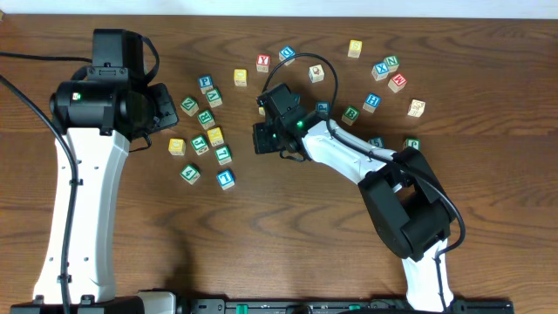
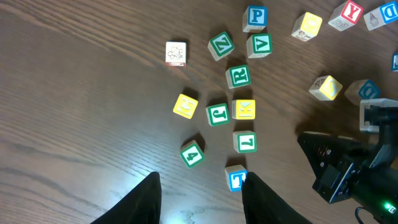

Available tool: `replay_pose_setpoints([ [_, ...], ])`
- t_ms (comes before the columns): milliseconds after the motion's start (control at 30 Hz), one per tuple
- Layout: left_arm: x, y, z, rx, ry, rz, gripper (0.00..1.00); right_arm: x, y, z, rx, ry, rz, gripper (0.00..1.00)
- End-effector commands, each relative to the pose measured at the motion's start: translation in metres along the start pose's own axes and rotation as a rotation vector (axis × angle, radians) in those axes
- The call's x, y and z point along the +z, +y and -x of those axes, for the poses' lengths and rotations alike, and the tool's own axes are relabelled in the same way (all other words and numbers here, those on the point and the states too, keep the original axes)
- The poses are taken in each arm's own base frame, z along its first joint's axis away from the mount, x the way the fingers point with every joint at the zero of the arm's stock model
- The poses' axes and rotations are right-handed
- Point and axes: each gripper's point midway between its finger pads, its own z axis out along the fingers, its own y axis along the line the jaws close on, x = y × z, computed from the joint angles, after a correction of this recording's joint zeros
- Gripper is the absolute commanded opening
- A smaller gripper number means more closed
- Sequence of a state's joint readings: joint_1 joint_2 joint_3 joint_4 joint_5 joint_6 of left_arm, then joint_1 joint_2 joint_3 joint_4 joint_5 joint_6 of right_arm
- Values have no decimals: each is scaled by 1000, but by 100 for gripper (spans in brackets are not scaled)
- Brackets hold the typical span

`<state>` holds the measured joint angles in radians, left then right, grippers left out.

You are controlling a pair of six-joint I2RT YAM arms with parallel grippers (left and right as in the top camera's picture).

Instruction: Spell out AI2

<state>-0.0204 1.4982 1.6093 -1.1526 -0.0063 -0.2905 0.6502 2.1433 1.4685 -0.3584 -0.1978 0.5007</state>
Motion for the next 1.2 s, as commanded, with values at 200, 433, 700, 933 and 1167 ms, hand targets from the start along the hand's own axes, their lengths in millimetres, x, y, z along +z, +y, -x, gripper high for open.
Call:
replay_pose_setpoints([
  [200, -2, 3, 4, 4, -12, 11, 42, -8, -4, 13, -41, -27, -77, 1],
  [433, -2, 3, 4, 4, -12, 11, 42, -9, -10, 16, -40, -42, -108, 1],
  [700, -2, 3, 4, 4, -12, 11, 41, -9, -12, 16, -39, -41, -122, 1],
  [933, -2, 3, 4, 4, -12, 11, 41, -10, -14, 18, -26, -52, -134, 1],
  [1167, -2, 3, 4, 4, -12, 11, 42, -13, -21, 25, 0, -86, -180, 1],
])
